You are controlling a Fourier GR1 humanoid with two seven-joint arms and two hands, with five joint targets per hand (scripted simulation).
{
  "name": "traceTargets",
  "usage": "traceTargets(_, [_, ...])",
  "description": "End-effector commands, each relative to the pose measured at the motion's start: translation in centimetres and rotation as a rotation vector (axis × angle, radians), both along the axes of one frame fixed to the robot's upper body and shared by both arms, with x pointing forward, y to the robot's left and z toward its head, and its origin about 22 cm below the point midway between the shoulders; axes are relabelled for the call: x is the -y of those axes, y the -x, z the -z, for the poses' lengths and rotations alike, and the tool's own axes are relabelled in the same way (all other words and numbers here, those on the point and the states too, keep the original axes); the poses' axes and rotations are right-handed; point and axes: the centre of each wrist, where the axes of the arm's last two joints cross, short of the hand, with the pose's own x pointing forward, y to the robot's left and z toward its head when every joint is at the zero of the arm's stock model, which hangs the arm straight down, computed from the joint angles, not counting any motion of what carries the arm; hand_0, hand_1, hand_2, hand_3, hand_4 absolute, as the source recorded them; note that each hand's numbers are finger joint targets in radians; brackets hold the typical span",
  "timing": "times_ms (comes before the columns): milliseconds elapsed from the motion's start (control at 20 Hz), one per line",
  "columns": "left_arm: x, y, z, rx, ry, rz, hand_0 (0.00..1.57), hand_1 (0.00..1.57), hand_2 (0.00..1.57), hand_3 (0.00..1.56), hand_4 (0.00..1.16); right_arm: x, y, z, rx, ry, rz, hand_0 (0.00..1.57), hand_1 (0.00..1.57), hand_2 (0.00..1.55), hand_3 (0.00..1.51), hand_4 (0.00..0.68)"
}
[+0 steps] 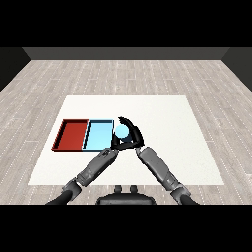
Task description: Pick the blue can and put it in the blue box
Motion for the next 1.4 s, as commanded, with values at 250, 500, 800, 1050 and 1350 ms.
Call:
traceTargets(250, [-0.7,-0.1,-0.1,0.007,0.012,-0.021,1.57,1.57,1.57,1.49,1.15,2.7,-1.0,-0.5,-0.005,-0.051,0.098,0.00,0.00,0.00,0.00,0.000])
traceTargets(500, [-0.8,-1.4,-0.2,-0.010,0.040,-0.064,1.57,1.57,1.57,1.49,1.14,6.0,-2.0,-3.6,-0.002,-0.256,0.071,0.00,0.00,0.00,0.00,0.000])
traceTargets(800, [-4.9,-2.2,-0.4,0.054,0.001,-0.145,1.57,1.57,1.57,1.47,1.15,9.8,0.5,-5.4,0.086,-0.327,0.112,0.00,0.00,0.00,0.00,0.000])
traceTargets(1050, [-8.8,-2.7,-1.2,0.046,-0.072,-0.216,1.57,1.57,1.56,1.48,1.15,14.9,3.0,-2.4,0.105,-0.353,0.235,0.00,0.00,0.00,0.00,0.000])
traceTargets(1350, [-10.7,-6.9,-2.5,-0.047,-0.113,-0.298,1.57,1.57,1.57,1.48,1.13,16.0,2.6,-2.6,0.106,-0.363,0.268,0.00,0.00,0.00,0.00,0.000])
